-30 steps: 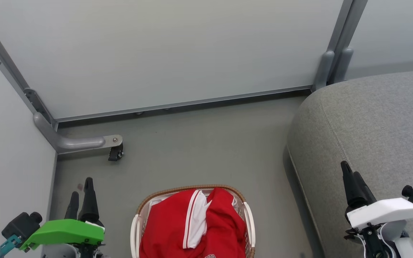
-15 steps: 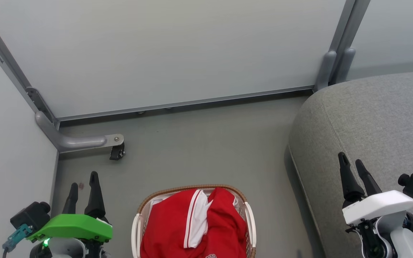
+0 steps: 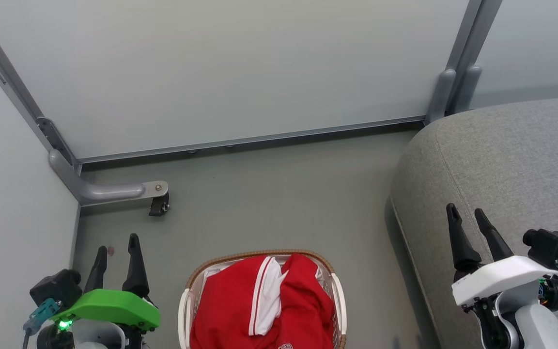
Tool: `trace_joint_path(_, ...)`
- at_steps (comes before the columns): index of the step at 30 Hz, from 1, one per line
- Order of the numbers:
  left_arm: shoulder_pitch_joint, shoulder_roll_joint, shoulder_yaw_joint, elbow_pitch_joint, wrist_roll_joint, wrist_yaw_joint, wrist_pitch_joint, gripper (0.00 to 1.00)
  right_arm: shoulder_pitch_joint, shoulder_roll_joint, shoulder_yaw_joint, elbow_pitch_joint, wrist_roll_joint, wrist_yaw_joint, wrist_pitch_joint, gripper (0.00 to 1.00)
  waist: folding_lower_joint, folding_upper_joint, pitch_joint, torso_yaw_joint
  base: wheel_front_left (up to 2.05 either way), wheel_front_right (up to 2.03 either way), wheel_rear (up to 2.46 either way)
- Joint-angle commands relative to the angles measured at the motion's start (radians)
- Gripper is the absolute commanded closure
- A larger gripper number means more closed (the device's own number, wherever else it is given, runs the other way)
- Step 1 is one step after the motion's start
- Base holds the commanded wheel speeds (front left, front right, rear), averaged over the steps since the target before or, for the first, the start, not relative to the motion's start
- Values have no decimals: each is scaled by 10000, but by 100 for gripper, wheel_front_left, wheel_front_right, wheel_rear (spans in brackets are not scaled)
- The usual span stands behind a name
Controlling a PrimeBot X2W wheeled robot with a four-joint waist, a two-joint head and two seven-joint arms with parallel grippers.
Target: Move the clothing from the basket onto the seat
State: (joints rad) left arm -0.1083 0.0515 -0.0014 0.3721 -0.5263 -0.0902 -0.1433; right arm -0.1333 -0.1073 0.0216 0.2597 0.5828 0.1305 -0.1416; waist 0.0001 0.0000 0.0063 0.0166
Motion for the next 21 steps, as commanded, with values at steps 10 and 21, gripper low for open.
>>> trace_joint_path(10,108,8,66,208,1010,136,-319,0,226,168,41,-37,-1276,2,-334,0,0,0,-73,-90,0,0,0)
trace_joint_path(21,282,-13,-43,392,1938,254,-565,0,174,128,355,129,-2298,3,-589,0,0,0,-76,-151,0,0,0)
